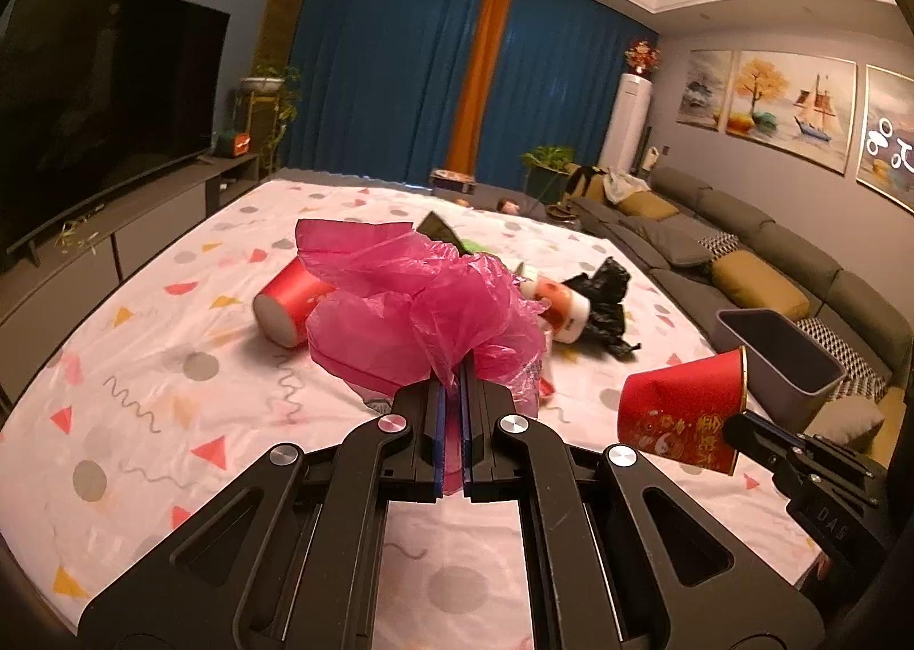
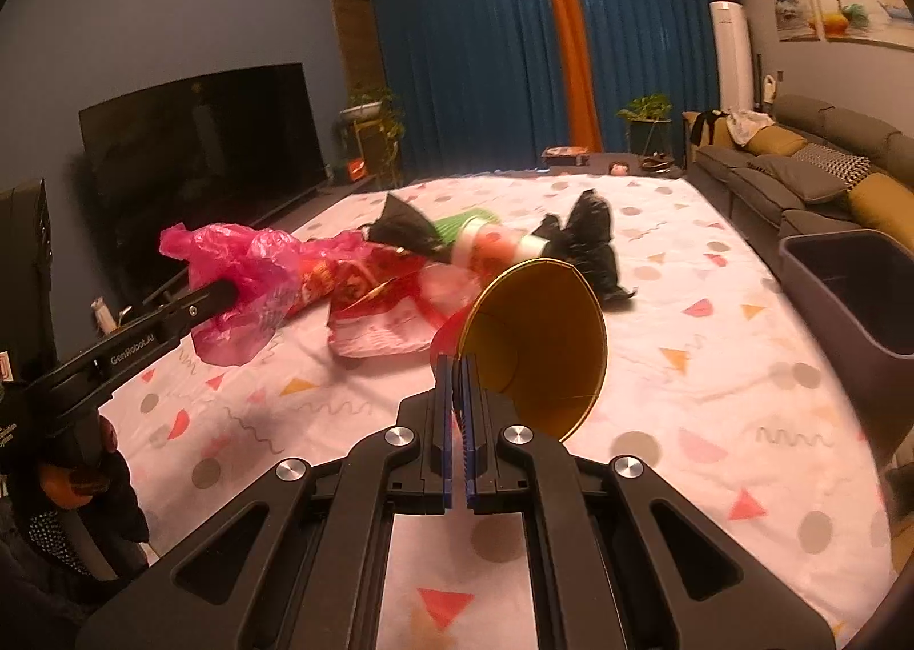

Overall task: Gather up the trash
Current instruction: 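Grasp the red paper cup by its rim with the right gripper and lift it, then carry the pink bag and red cup over the grey bin with both grippers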

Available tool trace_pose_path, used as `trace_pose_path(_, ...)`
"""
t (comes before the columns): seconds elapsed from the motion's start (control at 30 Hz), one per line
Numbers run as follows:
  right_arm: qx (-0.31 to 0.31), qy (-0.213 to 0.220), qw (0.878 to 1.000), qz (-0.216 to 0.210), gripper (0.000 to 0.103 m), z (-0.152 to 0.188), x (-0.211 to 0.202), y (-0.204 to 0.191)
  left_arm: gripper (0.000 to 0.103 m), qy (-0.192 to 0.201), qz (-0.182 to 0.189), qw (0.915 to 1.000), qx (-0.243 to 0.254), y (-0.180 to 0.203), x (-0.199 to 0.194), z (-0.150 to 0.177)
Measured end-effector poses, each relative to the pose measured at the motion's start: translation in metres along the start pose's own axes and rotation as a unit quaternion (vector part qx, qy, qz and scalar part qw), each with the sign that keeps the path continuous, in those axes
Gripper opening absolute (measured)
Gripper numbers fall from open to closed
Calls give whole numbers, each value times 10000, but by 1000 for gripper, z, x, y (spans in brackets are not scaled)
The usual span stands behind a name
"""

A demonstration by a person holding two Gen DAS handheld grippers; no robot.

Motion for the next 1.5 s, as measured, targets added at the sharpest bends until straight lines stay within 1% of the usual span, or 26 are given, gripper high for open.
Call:
trace_pose_path(0.2,50,205,9997,136,4,-9,-13,18,3,24,190,9996,206,28,2,-2)
trace_pose_path(0.5,146,431,9980,429,4,-17,-31,49,3,8,606,9969,505,76,16,-1)
trace_pose_path(0.7,164,580,9960,667,4,-24,-42,72,3,-25,974,9928,698,116,32,-4)
trace_pose_path(0.87,186,728,9927,945,4,-31,-54,96,3,-1,1268,9878,905,157,44,-4)
trace_pose_path(1.1,233,964,9848,1425,4,-41,-69,133,3,43,1741,9771,1222,216,64,-6)
trace_pose_path(1.3,293,1200,9717,2012,4,-52,-80,178,3,10,2191,9671,1294,264,84,-4)
trace_pose_path(1.37,343,1249,9659,2242,4,-56,-83,196,3,-16,2352,9629,1322,281,91,-3)
trace_pose_path(1.5,423,1296,9574,2547,4,-58,-86,222,3,-105,2709,9536,1312,317,111,4)
Point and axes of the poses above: each gripper's, at about its wrist camera, not at the fingertips, and x roughly the way its jaws point, y to its right, z to its underside, the point moved 3 cm from there along x, roughly the way its jaws point, and after that the axes turned 11 degrees about y, right-handed, at the moved point
